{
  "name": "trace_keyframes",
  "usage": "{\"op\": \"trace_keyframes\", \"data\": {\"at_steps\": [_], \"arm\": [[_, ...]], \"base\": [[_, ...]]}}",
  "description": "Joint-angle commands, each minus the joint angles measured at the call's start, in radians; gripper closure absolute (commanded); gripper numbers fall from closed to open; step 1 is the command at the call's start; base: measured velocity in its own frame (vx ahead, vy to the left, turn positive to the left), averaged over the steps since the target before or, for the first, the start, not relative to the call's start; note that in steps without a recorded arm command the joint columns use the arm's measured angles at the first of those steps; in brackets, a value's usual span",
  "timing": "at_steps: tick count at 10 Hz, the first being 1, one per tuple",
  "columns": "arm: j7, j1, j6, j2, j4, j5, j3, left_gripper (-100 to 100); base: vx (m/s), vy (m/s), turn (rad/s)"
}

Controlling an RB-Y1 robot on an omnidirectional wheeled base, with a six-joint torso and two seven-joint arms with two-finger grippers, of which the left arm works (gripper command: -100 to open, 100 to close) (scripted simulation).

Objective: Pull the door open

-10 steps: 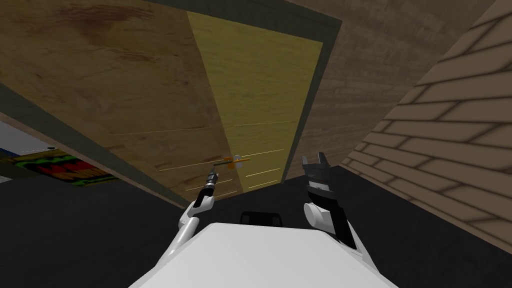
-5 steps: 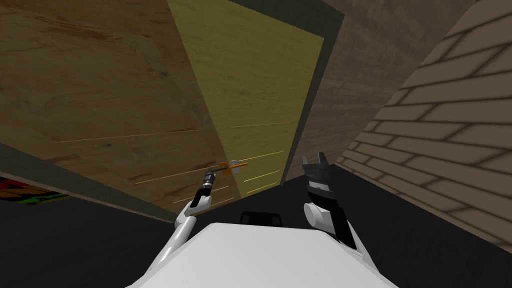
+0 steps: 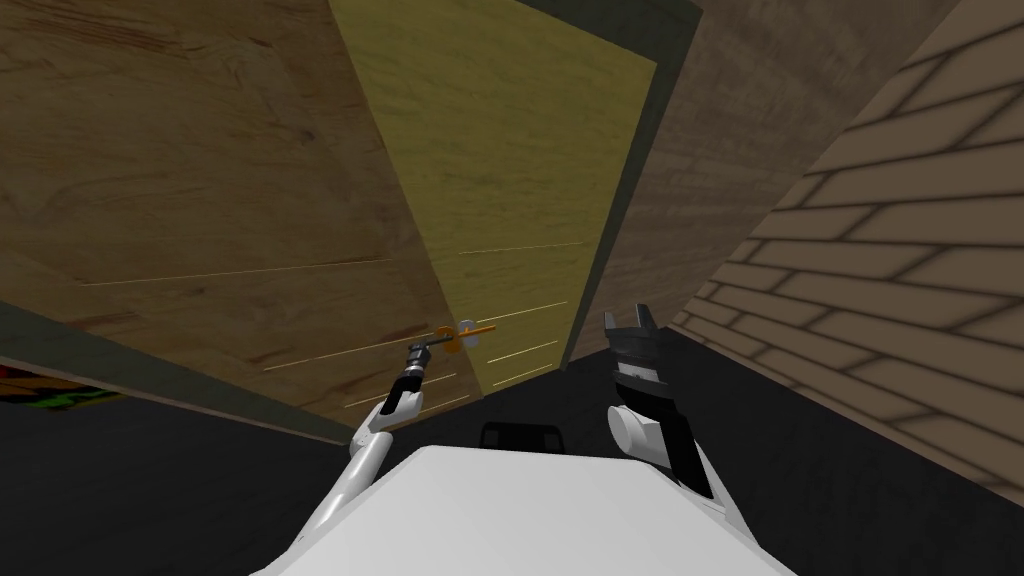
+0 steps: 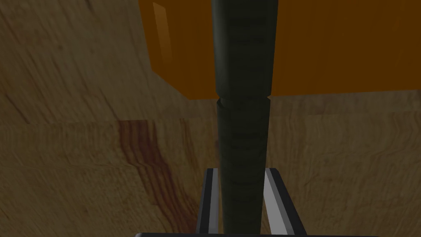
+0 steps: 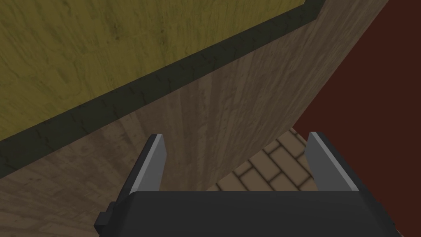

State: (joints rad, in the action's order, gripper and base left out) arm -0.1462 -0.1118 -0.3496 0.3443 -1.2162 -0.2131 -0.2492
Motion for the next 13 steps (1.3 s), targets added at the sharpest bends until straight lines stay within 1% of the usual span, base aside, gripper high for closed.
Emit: {"op": "trace_keyframes", "data": {"at_steps": [1, 2, 3, 4, 5, 9, 11, 13], "arm": [[0.001, -0.001, 0.000, 0.000, 0.000, 0.000, 0.000, 100], [0.001, -0.001, 0.000, 0.000, 0.000, 0.000, 0.000, 100], [-0.012, -0.018, -0.005, 0.016, -0.002, -0.004, 0.004, 100], [-0.016, -0.022, -0.007, 0.020, -0.003, -0.005, 0.007, 100], [-0.024, -0.029, -0.011, 0.029, -0.008, -0.006, 0.015, 100], [-0.064, -0.057, -0.033, 0.062, -0.032, -0.011, 0.070, 100], [-0.081, -0.067, -0.043, 0.074, -0.044, -0.012, 0.098, 100], [-0.093, -0.073, -0.050, 0.083, -0.054, -0.012, 0.119, 100]], "base": [[-0.010, -0.003, 0.001], [0.000, 0.000, 0.000], [-0.115, 0.016, -0.081], [-0.189, 0.013, -0.099], [-0.192, 0.015, -0.107], [-0.208, 0.027, -0.142], [-0.214, 0.066, -0.165], [-0.170, 0.044, -0.136]]}}
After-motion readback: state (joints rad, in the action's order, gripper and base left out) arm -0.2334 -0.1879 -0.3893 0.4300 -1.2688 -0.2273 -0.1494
